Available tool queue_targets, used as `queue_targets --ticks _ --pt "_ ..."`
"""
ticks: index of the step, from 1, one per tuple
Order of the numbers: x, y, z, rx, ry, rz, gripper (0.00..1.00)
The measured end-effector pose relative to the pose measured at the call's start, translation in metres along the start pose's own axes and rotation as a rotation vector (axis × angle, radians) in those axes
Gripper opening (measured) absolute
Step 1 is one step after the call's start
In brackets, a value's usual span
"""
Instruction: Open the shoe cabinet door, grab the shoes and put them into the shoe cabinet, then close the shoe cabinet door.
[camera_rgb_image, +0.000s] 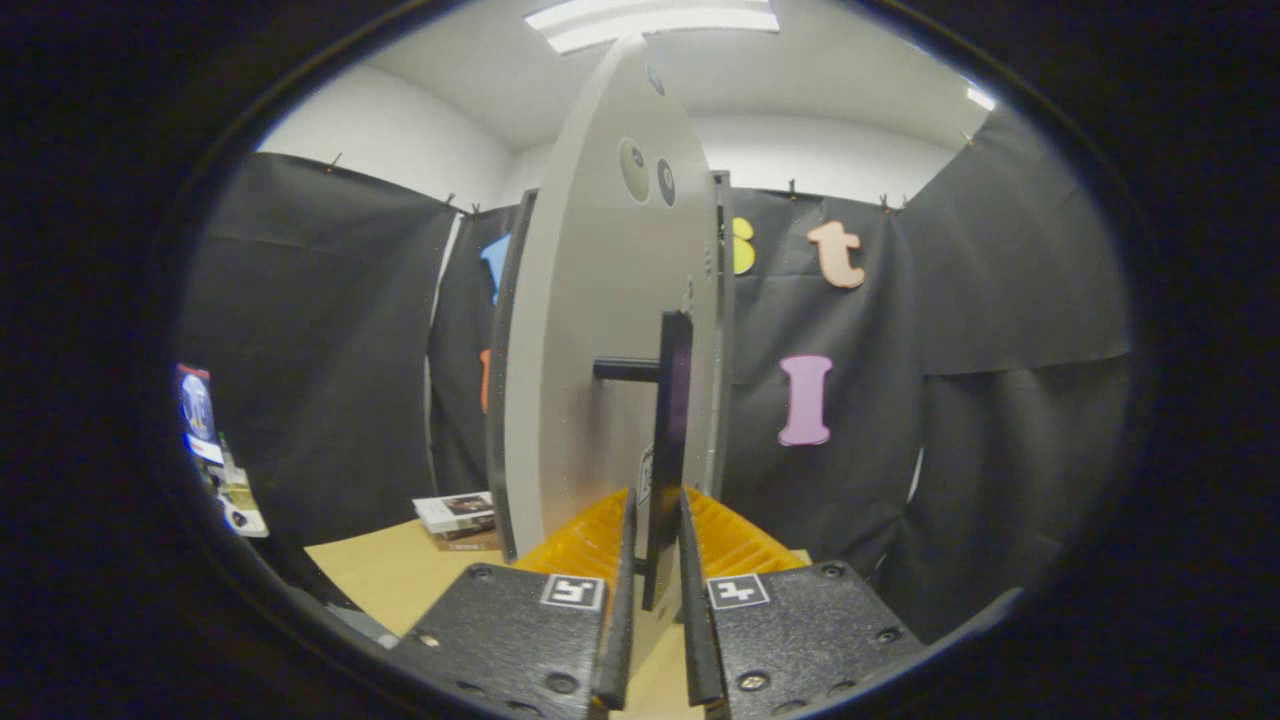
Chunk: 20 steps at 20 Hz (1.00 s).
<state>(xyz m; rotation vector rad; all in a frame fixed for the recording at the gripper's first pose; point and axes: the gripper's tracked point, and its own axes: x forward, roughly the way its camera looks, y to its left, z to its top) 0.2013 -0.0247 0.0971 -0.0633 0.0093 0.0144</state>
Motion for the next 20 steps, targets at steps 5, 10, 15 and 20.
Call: queue_targets --ticks 5,10,15,20 --pt "0.012 -0.046 -0.003 0.121 -0.059 -0.051 0.46" --pt "0.003 -0.062 -0.002 0.017 -0.039 -0.034 0.92" --pt "0.007 -0.075 0.001 -0.003 -0.048 0.043 1.0" --pt "-0.024 -0.078 0.007 -0.05 -0.05 -0.024 1.0"
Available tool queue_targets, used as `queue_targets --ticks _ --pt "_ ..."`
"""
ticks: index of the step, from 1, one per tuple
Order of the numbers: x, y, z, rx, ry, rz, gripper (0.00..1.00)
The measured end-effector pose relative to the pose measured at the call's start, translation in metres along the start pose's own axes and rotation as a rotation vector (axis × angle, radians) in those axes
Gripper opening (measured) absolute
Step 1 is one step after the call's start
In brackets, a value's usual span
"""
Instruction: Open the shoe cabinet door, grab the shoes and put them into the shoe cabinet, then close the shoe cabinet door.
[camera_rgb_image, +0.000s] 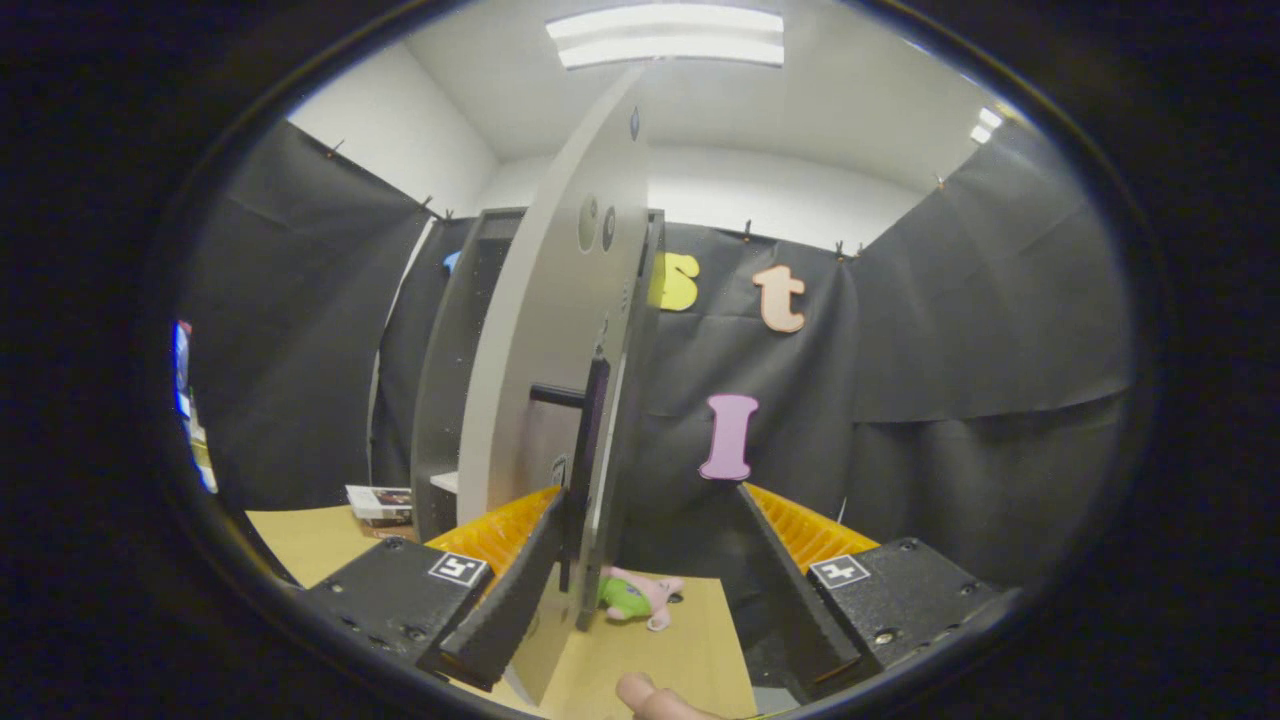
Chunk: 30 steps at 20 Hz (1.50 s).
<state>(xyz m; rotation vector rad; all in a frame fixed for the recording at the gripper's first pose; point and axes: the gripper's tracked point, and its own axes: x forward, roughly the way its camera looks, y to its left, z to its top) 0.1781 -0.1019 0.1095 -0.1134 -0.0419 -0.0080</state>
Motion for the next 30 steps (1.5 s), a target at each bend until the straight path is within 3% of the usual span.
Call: queue_targets --ticks 6,11,16,20,26,30 --pt "-0.051 0.026 0.041 0.091 -0.154 -0.09 1.0" --pt "-0.052 0.078 0.028 0.124 -0.211 -0.06 1.0" --pt "-0.023 0.16 -0.023 0.161 -0.104 0.089 1.0" --pt "0.004 0.219 -0.065 0.101 -0.05 0.169 1.0" --pt "0.047 0.325 -0.185 0.12 0.164 0.322 1.0" --pt "0.076 0.342 -0.247 0.126 0.27 0.318 1.0"
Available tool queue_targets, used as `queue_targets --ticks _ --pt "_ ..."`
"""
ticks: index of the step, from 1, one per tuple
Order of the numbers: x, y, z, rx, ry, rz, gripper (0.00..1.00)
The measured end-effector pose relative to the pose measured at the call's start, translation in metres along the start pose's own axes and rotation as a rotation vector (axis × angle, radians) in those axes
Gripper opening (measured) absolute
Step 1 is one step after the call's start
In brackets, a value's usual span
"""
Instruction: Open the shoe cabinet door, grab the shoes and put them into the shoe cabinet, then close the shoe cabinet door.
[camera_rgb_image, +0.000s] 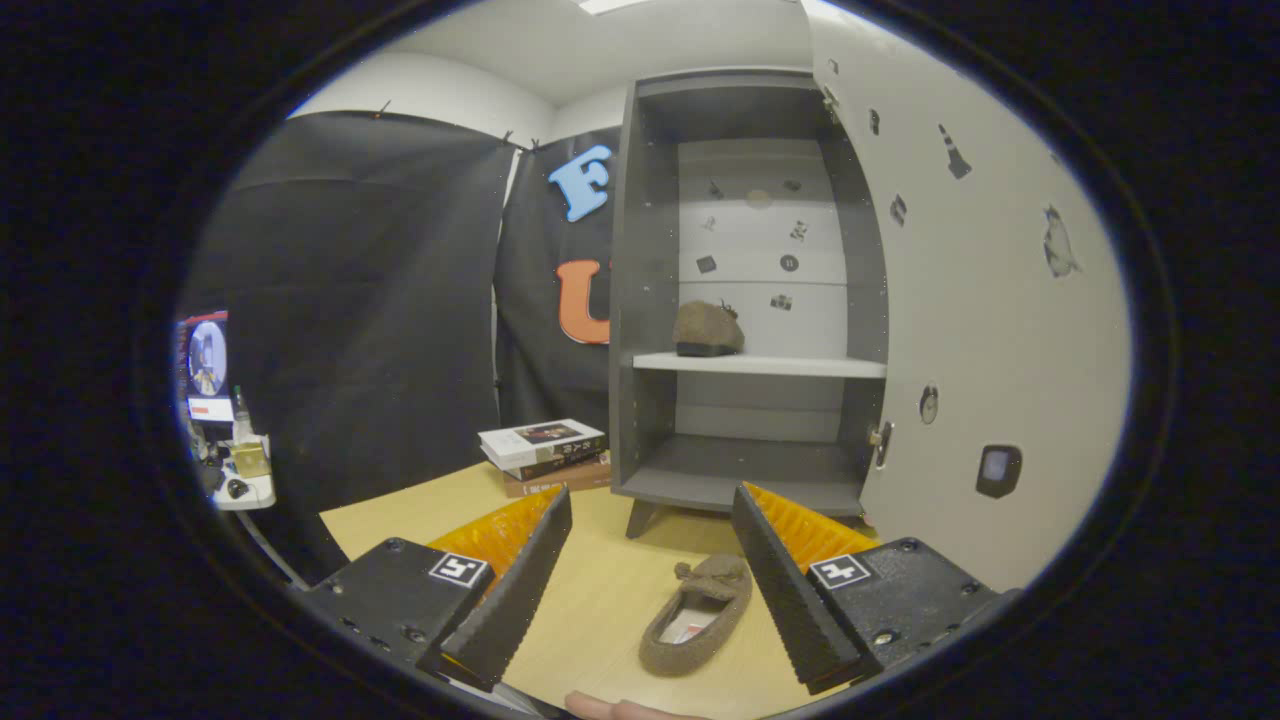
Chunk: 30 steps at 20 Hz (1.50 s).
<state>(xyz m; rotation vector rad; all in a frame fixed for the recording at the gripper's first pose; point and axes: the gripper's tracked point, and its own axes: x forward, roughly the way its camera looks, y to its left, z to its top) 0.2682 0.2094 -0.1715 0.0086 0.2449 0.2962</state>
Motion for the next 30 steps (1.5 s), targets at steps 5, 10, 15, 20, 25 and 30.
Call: queue_targets --ticks 5,10,15,20,25,30 --pt "0.048 -0.013 -0.084 0.037 0.192 -0.07 1.0" --pt "0.078 -0.018 -0.139 0.111 0.332 -0.116 0.9" --pt "0.1 -0.009 -0.182 0.146 0.46 -0.071 0.73" --pt "0.118 -0.017 -0.197 0.169 0.459 -0.055 0.37" --pt "0.106 -0.017 -0.184 0.202 0.423 -0.024 0.09" --pt "0.08 -0.022 -0.144 0.192 0.356 -0.013 0.08"
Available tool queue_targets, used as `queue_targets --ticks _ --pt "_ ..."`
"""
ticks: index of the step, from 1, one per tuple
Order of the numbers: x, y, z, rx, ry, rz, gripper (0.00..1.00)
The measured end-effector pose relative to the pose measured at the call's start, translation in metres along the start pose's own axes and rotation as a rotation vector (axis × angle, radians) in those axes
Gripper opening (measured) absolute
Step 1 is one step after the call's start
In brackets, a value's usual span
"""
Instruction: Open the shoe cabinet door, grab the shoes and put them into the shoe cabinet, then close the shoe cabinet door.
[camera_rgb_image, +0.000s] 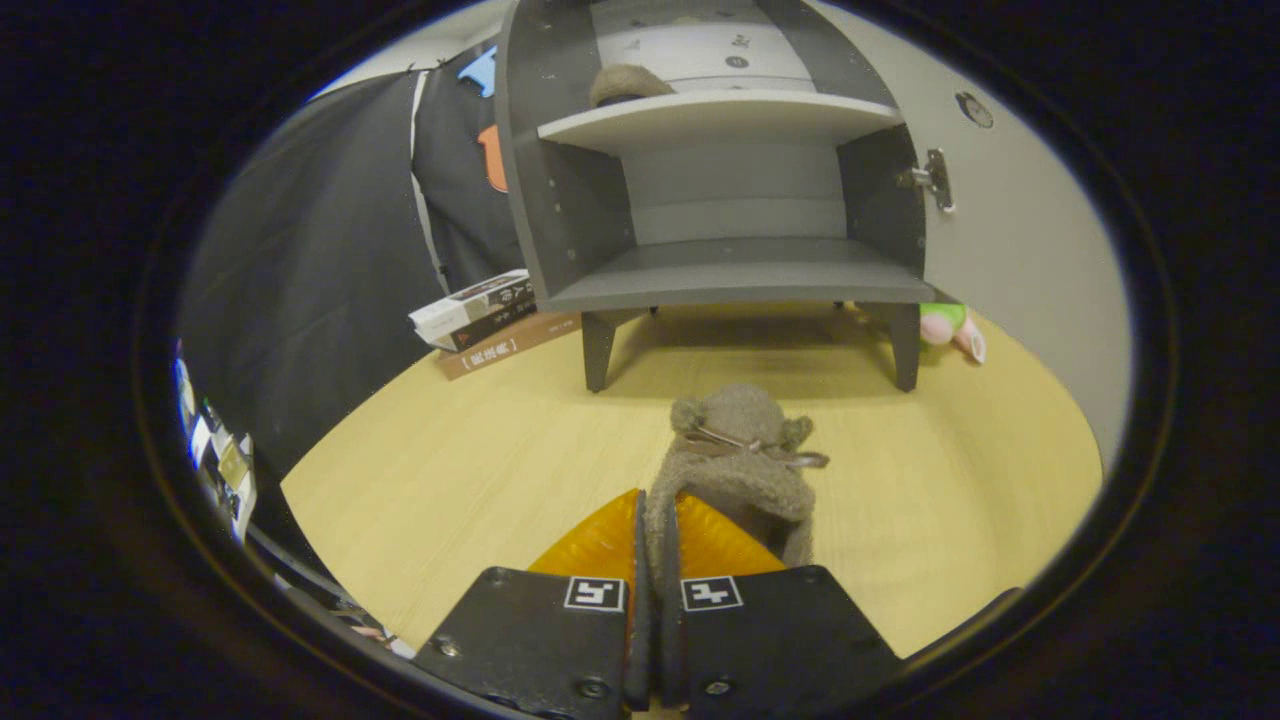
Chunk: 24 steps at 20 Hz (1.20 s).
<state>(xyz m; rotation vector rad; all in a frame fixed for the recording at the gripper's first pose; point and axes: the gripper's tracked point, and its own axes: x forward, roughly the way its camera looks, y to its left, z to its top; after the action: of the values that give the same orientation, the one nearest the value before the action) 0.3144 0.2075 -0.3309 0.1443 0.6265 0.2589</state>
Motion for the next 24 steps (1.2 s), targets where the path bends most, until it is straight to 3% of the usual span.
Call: queue_targets --ticks 7,14,19,24 --pt "-0.089 0.035 0.081 -0.03 -0.172 0.089 0.08" --pt "-0.19 0.072 0.174 -0.072 -0.327 0.239 0.07" --pt "-0.205 0.059 0.244 -0.139 -0.346 0.177 0.08" --pt "-0.183 0.043 0.306 -0.179 -0.324 0.073 0.08"
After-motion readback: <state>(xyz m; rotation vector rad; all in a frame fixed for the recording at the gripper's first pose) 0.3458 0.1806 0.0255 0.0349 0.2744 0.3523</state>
